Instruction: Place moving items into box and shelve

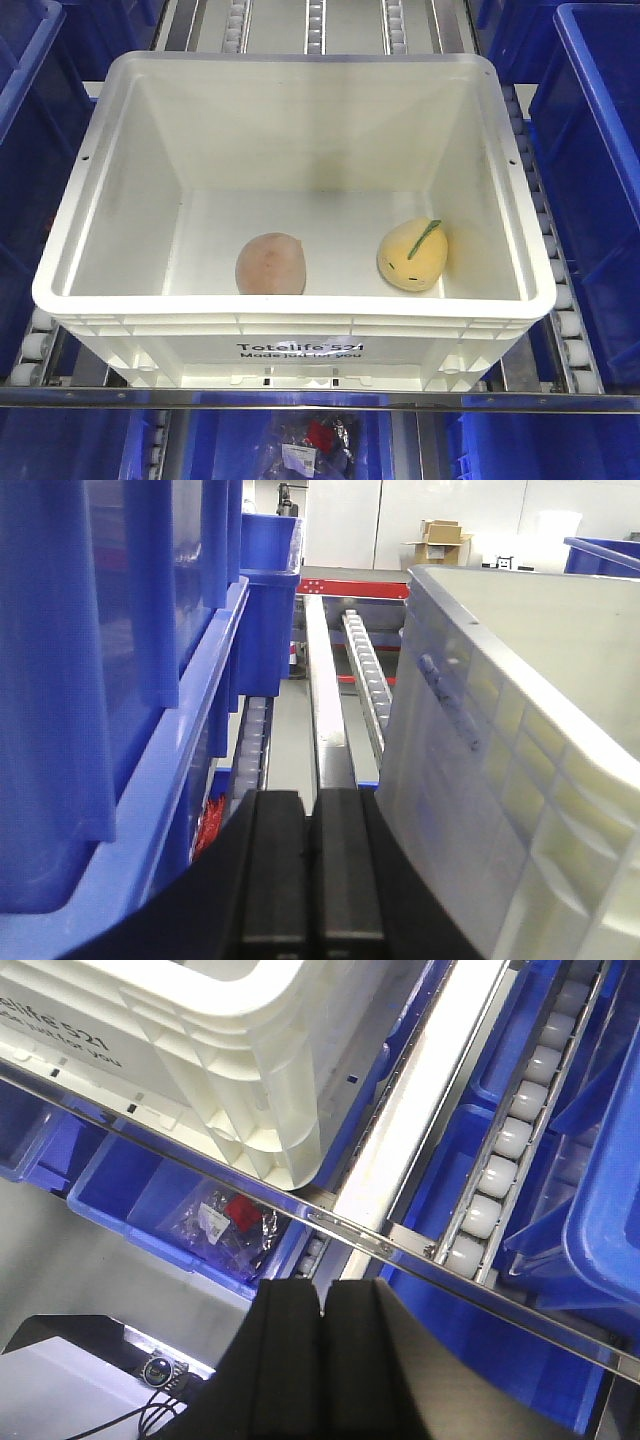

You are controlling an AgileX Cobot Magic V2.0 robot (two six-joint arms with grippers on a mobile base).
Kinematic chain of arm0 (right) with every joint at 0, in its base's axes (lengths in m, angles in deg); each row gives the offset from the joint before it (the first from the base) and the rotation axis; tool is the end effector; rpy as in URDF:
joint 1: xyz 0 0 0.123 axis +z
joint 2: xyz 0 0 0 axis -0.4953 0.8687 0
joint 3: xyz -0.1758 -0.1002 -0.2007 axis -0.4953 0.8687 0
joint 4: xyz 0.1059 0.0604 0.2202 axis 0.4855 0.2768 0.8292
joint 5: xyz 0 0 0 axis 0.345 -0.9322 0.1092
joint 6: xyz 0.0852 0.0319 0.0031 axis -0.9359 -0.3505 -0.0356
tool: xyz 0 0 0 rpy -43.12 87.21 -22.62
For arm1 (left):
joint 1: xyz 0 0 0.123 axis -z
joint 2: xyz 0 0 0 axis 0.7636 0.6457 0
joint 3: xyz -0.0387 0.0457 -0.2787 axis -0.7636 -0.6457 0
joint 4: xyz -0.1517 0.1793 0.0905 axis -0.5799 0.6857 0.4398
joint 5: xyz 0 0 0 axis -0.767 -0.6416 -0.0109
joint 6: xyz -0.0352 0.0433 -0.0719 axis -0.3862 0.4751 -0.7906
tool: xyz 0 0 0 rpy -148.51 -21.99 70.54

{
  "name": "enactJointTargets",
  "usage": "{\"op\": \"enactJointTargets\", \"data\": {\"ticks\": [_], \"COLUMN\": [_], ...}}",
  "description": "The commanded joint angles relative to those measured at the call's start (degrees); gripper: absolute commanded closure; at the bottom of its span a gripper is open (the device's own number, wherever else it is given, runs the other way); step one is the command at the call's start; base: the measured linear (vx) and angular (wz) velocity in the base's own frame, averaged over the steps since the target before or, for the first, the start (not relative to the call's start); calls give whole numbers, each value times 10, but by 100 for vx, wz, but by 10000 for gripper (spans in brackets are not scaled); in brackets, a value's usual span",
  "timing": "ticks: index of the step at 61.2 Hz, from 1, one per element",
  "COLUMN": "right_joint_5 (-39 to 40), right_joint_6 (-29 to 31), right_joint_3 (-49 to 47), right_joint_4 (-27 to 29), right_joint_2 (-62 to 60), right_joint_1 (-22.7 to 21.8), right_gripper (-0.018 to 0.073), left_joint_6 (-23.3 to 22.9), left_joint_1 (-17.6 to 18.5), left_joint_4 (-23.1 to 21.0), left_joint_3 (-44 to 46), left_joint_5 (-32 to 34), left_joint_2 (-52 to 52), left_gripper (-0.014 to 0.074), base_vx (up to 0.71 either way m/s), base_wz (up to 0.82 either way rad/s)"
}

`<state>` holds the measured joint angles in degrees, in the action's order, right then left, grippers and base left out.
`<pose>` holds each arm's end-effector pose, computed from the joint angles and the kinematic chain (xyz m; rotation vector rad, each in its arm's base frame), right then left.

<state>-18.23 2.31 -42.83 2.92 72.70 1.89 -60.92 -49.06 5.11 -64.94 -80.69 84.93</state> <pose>0.0285 0.0027 0.3214 -0.5906 2.2978 0.0956 0.0566 -0.0005 0.2002 -0.0358 1.5409 -0.0518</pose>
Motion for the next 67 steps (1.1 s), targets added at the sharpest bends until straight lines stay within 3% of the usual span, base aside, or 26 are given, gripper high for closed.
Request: {"op": "enactJointTargets", "data": {"ticks": [1, 19, 25, 37, 45, 56, 67], "right_joint_5": [28, 27, 49, 352, 518, 629, 732], "right_joint_6": [4, 4, 2, 0, -3, -4, -4], "right_joint_3": [-13, -11, 2, 151, 257, 367, 432], "right_joint_4": [-6, -6, -16, -35, -13, 20, 27], "right_joint_2": [7, 6, -7, -83, -137, -189, -215], "right_joint_1": [-1, -1, -28, -145, -222, -292, -304], "right_gripper": [575, 575, 575, 575, 575, 575, 575], "left_joint_6": [-6, -6, -6, -6, -6, -6, -6], "left_joint_1": [1, 1, 1, 1, 1, 1, 1], "left_joint_4": [-1, -1, -1, -1, -1, -1, -1], "left_joint_3": [-16, -16, -16, -16, -16, -16, -16], "left_joint_5": [49, 49, 49, 49, 49, 49, 49], "left_joint_2": [-8, -8, -8, -8, -8, -8, -8], "left_gripper": [619, 619, 619, 619, 619, 619, 619], "base_vx": [0, 0, 0, 0, 0, 0, 0], "base_wz": [0, 0, 0, 0, 0, 0, 0]}}
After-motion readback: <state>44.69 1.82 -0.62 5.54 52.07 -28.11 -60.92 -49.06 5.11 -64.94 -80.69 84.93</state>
